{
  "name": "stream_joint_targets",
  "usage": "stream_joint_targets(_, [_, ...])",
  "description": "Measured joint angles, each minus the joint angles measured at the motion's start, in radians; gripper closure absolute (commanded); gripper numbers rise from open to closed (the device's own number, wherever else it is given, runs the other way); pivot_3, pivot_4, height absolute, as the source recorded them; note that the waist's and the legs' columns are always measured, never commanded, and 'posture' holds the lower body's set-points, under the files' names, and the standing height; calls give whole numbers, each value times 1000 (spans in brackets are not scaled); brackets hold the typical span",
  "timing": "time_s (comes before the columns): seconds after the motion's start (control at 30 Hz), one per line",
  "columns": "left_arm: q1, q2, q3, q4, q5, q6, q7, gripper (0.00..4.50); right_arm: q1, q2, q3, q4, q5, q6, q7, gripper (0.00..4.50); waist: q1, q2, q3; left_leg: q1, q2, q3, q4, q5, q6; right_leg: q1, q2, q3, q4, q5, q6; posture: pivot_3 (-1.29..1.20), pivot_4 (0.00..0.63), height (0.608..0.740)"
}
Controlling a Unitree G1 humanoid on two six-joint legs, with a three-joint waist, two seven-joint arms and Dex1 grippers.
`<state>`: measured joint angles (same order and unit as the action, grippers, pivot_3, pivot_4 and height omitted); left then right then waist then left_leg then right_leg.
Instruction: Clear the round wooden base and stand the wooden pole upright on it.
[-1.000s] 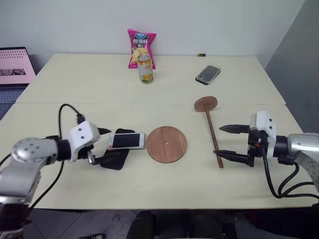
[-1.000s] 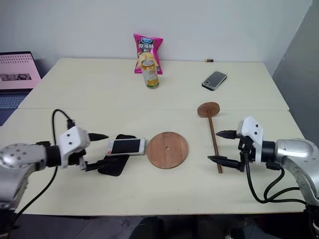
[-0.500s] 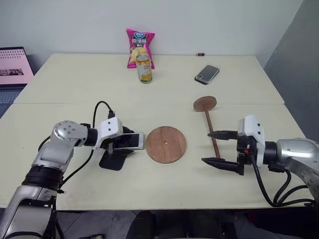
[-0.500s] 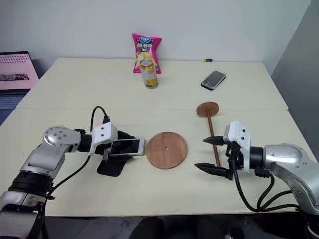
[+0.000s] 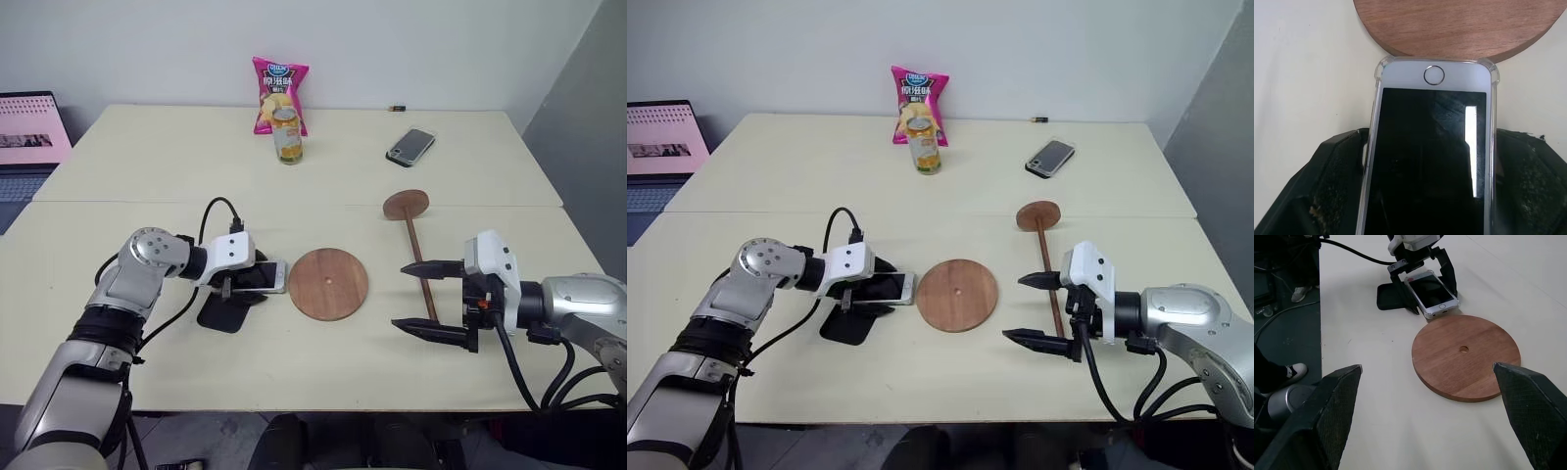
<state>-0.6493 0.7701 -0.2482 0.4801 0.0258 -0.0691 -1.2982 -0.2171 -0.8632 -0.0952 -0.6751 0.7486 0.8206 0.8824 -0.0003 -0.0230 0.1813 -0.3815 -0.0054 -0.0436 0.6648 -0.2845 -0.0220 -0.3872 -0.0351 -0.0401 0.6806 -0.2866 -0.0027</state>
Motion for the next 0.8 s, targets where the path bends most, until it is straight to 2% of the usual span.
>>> stream_joint_targets(0.07, [-2, -2, -2, 2, 4, 1, -1, 1134, 0, 0, 0, 0, 0, 0, -2, 0, 0, 0, 0, 0, 0, 0, 0, 0, 0, 0, 0, 0, 0, 0, 0, 0, 150, 740])
stream_joint_targets(0.1, [-2, -2, -2, 2, 6, 1, -2, 1196, 0, 0, 0, 0, 0, 0, -3, 0, 0, 0, 0, 0, 0, 0, 0, 0, 0, 0, 0, 0, 0, 0, 0, 0, 150, 740])
stream_joint_targets(0.43, [30, 3, 33, -37, -29, 55, 1, 1196, -6, 0, 1, 2, 0, -1, -8, 0, -2, 0, 0, 0, 0, 0, 0, 0, 0, -1, 0, 0, 0, 0, 0, 0, 150, 740])
stream_joint_targets(0.53, [59, 32, 89, -89, -67, 117, 23, 1196, -22, 3, 1, 4, 13, 1, -11, 0, -4, -1, 1, -1, 1, -1, 0, 0, 0, -1, 0, 0, 0, 0, 0, 0, 150, 740])
stream_joint_targets(0.7, [117, 137, 239, -134, -90, 191, 127, 1196, -71, 59, 3, 16, 58, 0, -26, 0, -16, -1, 1, 0, 2, -1, -1, 0, 0, -1, 1, 0, 0, 0, 0, 0, 150, 740])
stream_joint_targets(0.8, [180, 161, 291, -136, -89, 214, 193, 1196, -98, 68, 20, 28, 61, -1, -31, 0, -13, -2, 1, 0, 2, -1, 0, 0, 0, -1, 1, 0, 0, 0, 0, 0, 150, 740])
